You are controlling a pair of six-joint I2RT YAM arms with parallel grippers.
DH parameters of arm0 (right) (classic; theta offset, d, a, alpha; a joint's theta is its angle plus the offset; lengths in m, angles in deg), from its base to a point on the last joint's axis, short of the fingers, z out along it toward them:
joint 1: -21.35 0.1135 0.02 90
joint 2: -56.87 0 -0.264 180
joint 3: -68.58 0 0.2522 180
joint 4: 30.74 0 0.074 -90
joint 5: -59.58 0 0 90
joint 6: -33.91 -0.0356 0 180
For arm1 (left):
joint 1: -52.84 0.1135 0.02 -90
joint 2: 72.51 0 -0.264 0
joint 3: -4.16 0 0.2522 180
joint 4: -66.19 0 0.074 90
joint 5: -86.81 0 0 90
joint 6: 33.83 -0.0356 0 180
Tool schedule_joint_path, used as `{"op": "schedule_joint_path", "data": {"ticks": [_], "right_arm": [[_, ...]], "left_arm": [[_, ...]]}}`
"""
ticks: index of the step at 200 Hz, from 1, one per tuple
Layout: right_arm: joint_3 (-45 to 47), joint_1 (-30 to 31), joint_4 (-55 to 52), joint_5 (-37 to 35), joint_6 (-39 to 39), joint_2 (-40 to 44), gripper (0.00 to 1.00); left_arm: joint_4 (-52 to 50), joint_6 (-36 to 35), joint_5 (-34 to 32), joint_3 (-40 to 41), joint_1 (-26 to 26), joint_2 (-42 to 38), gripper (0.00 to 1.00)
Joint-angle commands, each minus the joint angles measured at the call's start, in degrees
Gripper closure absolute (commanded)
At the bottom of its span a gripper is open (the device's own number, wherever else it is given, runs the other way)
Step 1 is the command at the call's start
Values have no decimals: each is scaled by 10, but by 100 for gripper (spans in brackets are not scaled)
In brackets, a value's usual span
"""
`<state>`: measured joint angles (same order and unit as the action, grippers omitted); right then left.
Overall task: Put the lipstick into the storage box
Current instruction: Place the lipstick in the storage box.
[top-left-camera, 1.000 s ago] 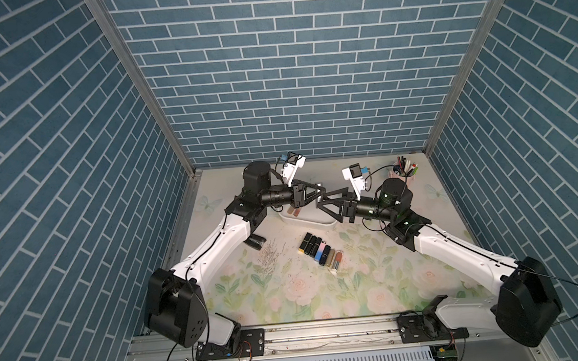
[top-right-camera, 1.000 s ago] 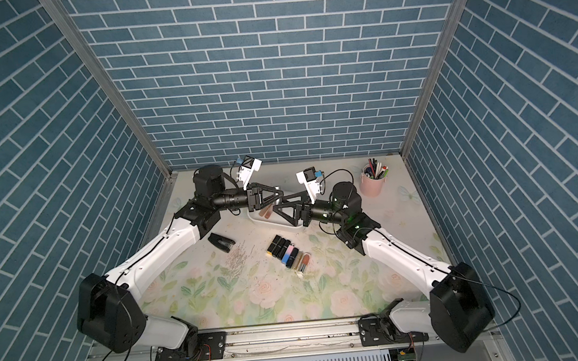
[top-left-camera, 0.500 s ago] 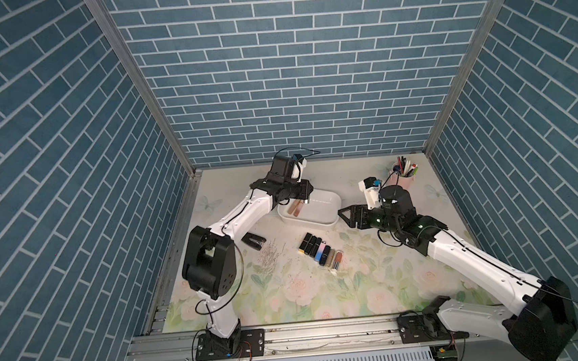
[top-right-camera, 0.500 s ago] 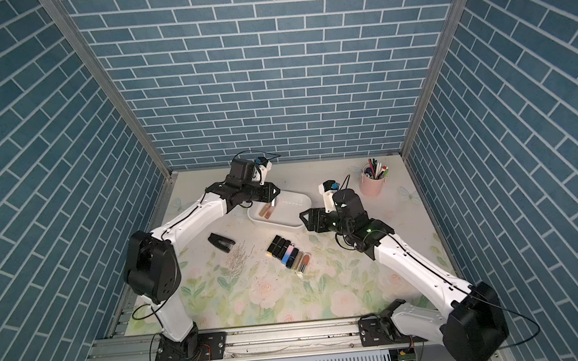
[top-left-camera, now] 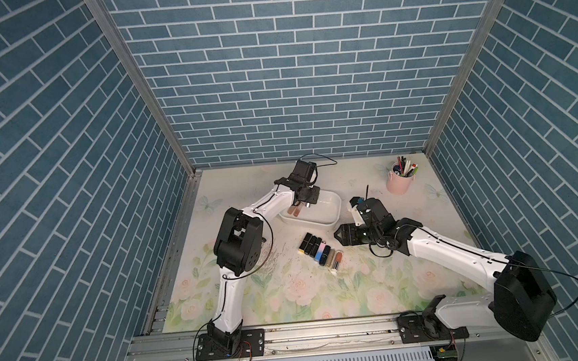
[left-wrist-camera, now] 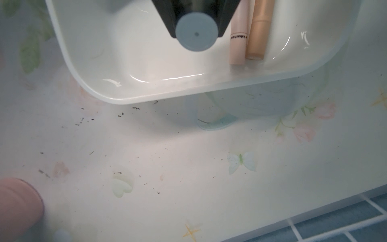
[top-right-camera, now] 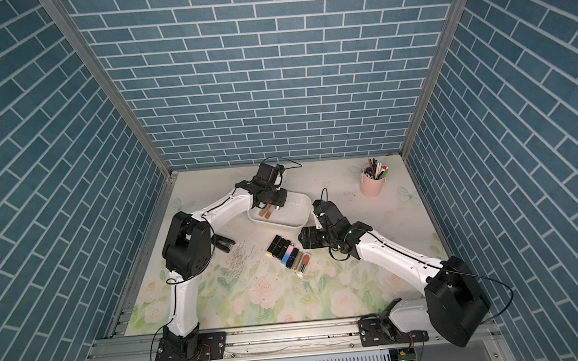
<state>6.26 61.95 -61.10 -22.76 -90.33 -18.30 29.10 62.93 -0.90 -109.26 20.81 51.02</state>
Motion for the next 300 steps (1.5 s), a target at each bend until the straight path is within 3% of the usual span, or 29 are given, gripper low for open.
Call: {"op": "schedule_joint_path", "data": {"ticks": [1,100,155,226,260,300], "right_arm": [[0,4,-16,-19,-7,-2,25],[17,6,-19,-23,-15,13,25],[6,16,-46,-29,-21,2,24],[-19,40,-95,-62,-29,-21,24],[-13,48,-109,-68,-44,-16,24],[1,72,-106,-73,-75,-37,26]], "left_arm": [[-15,-16,-27,-16,-3,23,100],[-25,-24,-61,-34,-4,76,100],[-30,-28,-66,-37,-4,82,73],[-30,-25,-57,-39,-4,83,59],[-31,-22,-54,-40,-4,77,58],[-28,-5,-31,-25,-4,14,54]]}}
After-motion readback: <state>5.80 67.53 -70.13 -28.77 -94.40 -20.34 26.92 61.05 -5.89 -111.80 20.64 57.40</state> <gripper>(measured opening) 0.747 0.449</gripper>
